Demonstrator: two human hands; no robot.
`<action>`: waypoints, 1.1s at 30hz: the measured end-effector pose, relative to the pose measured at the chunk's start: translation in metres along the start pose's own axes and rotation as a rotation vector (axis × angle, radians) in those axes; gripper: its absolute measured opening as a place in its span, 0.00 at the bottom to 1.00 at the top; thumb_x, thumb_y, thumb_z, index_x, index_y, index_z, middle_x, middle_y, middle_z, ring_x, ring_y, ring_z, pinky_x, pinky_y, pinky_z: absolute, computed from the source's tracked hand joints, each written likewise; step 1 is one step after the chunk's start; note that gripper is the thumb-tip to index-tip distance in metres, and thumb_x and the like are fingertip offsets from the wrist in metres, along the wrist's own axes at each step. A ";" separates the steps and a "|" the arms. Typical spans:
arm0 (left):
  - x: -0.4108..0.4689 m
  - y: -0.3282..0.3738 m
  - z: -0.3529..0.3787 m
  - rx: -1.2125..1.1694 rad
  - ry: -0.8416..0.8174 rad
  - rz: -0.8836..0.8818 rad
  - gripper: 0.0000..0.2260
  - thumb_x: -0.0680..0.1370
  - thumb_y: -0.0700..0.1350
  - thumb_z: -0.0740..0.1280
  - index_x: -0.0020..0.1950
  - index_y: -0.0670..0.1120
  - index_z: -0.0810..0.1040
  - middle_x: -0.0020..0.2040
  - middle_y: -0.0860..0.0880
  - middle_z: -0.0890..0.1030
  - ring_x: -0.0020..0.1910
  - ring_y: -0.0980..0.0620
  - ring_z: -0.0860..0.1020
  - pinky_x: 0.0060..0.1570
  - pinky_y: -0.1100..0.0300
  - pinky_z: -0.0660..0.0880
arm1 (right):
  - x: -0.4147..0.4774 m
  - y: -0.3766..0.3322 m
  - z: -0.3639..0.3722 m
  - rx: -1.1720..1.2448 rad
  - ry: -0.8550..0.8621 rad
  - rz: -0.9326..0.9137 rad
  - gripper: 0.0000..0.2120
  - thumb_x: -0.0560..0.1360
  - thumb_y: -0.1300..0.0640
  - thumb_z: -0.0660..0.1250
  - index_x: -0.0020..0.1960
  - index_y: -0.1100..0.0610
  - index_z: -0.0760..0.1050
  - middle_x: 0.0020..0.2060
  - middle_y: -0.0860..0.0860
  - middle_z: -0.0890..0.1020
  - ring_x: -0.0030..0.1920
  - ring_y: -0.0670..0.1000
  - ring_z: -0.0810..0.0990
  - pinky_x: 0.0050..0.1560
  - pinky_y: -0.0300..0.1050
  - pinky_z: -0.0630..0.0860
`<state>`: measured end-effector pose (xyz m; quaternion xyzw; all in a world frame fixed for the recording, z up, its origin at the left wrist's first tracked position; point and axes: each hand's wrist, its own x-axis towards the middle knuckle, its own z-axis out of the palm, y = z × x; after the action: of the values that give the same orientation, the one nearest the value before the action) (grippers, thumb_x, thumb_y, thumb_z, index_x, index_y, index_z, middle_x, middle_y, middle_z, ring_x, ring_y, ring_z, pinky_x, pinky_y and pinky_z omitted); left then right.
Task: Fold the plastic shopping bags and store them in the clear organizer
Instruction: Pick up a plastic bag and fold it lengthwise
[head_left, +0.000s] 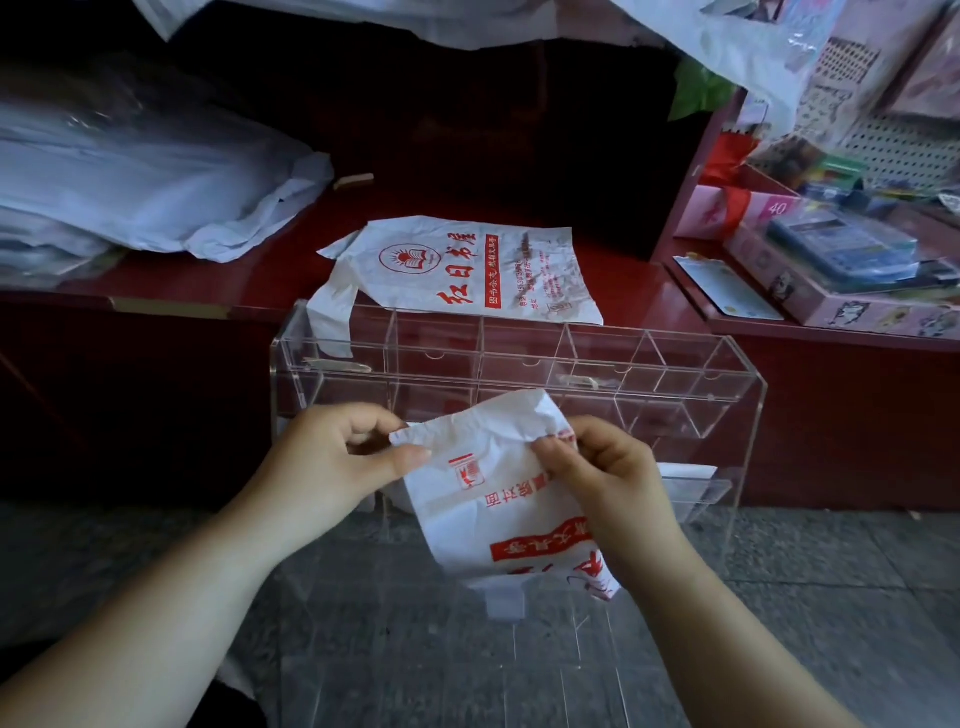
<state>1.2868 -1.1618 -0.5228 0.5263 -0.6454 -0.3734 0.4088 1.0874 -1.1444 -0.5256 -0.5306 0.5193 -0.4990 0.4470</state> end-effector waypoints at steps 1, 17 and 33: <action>0.001 -0.001 0.000 -0.018 0.015 -0.006 0.10 0.68 0.38 0.73 0.33 0.53 0.81 0.34 0.53 0.83 0.32 0.54 0.80 0.36 0.62 0.74 | 0.000 -0.001 -0.001 0.021 0.006 -0.006 0.17 0.73 0.64 0.66 0.30 0.47 0.80 0.25 0.45 0.79 0.29 0.42 0.76 0.32 0.36 0.73; 0.002 0.004 0.006 -0.109 0.021 -0.030 0.14 0.68 0.41 0.72 0.24 0.54 0.79 0.24 0.55 0.77 0.25 0.63 0.73 0.28 0.73 0.67 | 0.002 -0.004 -0.008 0.107 0.009 -0.024 0.18 0.72 0.64 0.65 0.30 0.47 0.81 0.28 0.46 0.82 0.31 0.42 0.79 0.34 0.36 0.77; -0.004 0.032 0.011 0.010 -0.008 0.203 0.15 0.68 0.39 0.72 0.31 0.60 0.81 0.35 0.64 0.82 0.39 0.64 0.80 0.40 0.70 0.75 | -0.002 -0.023 -0.031 -0.073 -0.296 -0.379 0.23 0.63 0.39 0.72 0.58 0.39 0.75 0.63 0.45 0.73 0.60 0.46 0.75 0.56 0.43 0.75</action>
<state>1.2649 -1.1519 -0.4986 0.4587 -0.6990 -0.3289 0.4391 1.0588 -1.1399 -0.4995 -0.7016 0.3570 -0.4718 0.3972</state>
